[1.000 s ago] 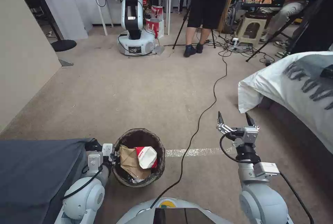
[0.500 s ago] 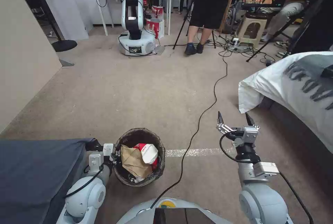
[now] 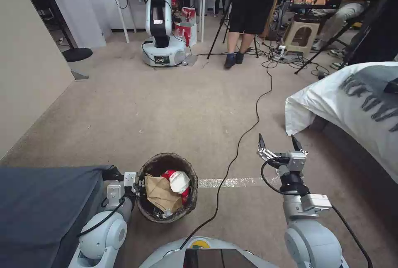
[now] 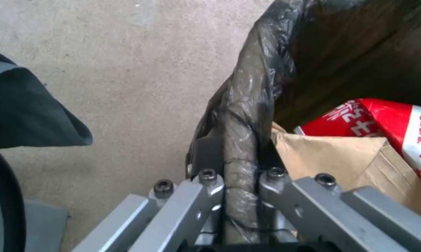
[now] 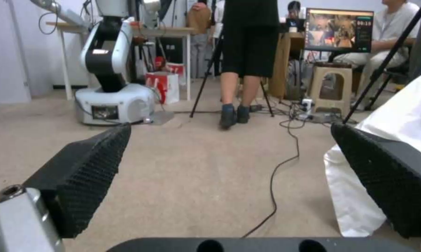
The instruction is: Pick up the trash bin, then pick up the garbage from the floor and place it into the trash bin.
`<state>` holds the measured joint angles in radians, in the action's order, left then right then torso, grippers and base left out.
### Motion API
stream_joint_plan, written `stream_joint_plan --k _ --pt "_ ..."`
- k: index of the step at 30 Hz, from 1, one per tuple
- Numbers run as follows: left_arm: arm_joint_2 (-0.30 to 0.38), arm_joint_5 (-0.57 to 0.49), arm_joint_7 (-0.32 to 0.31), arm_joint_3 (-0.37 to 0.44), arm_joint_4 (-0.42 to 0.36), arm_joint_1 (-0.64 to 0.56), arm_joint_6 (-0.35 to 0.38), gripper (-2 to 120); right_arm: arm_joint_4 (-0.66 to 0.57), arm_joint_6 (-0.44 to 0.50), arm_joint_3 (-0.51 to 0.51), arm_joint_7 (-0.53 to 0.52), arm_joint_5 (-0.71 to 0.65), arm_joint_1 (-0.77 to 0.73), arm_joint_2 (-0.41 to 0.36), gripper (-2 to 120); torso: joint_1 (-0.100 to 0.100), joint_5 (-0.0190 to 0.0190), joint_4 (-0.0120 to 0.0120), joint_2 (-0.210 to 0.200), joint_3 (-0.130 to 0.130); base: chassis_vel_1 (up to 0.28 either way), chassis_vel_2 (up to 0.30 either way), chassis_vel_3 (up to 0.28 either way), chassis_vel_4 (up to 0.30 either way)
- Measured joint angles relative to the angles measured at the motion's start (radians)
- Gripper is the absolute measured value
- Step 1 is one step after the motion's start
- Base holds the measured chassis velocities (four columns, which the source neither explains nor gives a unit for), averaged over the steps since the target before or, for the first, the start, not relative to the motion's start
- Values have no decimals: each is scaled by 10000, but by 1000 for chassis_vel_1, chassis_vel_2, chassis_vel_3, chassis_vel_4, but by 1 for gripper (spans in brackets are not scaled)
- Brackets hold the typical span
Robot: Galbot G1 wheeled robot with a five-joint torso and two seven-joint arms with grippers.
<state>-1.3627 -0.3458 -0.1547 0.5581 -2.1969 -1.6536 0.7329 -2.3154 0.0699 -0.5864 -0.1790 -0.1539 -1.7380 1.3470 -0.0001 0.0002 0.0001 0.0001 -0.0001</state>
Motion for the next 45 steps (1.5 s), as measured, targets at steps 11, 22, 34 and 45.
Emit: stream_joint_plan --k 11,22,34,45 --pt "-4 -23 -16 -40 93 79 13 2 -1 0 23 -13 0 6 -4 100 1 -4 -1 -1 1 0 0 0 0" --pt "-14 9 -193 -128 -76 40 77 33 33 -5 61 -26 5 21 -6 100 1 -6 -5 -2 3 0 0 0 0" --pt "6 24 -226 -72 -226 38 59 75 43 -4 82 -26 5 11 -8 100 1 -3 0 -2 1 0 0 0 0" --pt "-17 100 -272 -44 -375 26 41 100 48 -3 105 -23 -4 2 -19 100 1 -2 0 -2 1 0 0 0 0"
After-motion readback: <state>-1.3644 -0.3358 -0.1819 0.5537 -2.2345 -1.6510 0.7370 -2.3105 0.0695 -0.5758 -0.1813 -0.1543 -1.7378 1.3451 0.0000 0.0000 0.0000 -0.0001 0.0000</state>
